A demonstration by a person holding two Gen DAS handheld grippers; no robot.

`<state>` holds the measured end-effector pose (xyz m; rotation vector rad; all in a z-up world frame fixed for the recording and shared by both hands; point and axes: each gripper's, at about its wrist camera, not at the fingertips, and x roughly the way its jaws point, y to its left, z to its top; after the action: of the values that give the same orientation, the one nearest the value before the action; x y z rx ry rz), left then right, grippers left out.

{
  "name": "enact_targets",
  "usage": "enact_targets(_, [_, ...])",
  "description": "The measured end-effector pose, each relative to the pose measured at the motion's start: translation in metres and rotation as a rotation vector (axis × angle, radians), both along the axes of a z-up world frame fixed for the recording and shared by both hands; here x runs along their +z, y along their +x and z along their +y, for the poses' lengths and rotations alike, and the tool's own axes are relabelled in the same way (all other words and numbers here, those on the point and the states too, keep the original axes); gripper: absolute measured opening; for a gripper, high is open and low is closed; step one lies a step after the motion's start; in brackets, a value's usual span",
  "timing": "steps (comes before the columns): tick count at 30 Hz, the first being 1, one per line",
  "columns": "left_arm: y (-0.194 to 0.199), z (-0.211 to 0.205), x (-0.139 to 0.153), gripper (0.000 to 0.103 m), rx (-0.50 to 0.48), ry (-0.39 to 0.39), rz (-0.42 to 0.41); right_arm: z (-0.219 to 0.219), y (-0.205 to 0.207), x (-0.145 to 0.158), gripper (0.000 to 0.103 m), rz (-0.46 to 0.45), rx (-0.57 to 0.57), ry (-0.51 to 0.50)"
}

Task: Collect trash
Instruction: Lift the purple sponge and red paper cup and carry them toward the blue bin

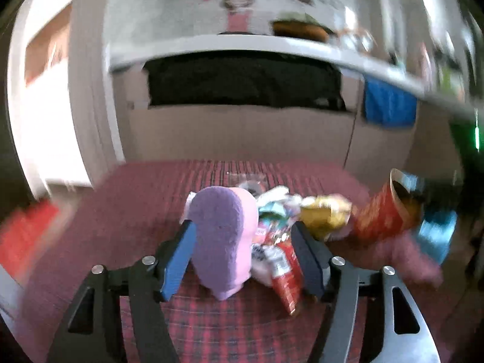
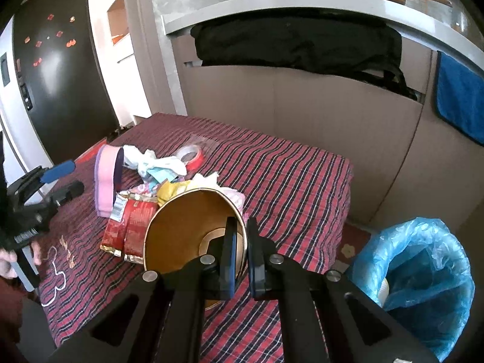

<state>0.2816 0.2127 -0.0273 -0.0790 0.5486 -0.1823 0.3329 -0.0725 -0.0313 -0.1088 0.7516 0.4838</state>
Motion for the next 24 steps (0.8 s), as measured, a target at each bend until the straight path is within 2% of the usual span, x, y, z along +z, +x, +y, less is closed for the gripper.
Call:
enact_targets(2, [0.016,0.016,-0.006,0.066,0.058,-0.094,0.024,0.003,-0.001,-0.002,0.006,0.002,0.008,-0.011])
enact_targets(5, [0.037,0.022,-0.018,0.066,0.105,-0.098,0.072,0.004,-0.003,-0.003,0.006,0.001,0.016,-0.009])
enact_targets(9, [0.064,0.021,-0.036,0.066,0.079,-0.119,0.167,0.006,-0.003,-0.007,0.006,0.017,0.025,-0.004])
enact_targets(15, [0.076,0.036,-0.046,0.069,0.14,-0.191,0.209,0.006,-0.005,-0.01,0.006,0.021,0.033,-0.005])
enact_targets(20, [0.076,0.027,-0.046,0.069,0.124,-0.14,0.252,0.004,-0.009,-0.008,0.006,0.017,0.031,0.006])
enact_targets(24, [0.07,0.024,-0.041,0.067,0.139,-0.132,0.256,0.007,-0.016,-0.004,0.006,0.007,0.038,0.015])
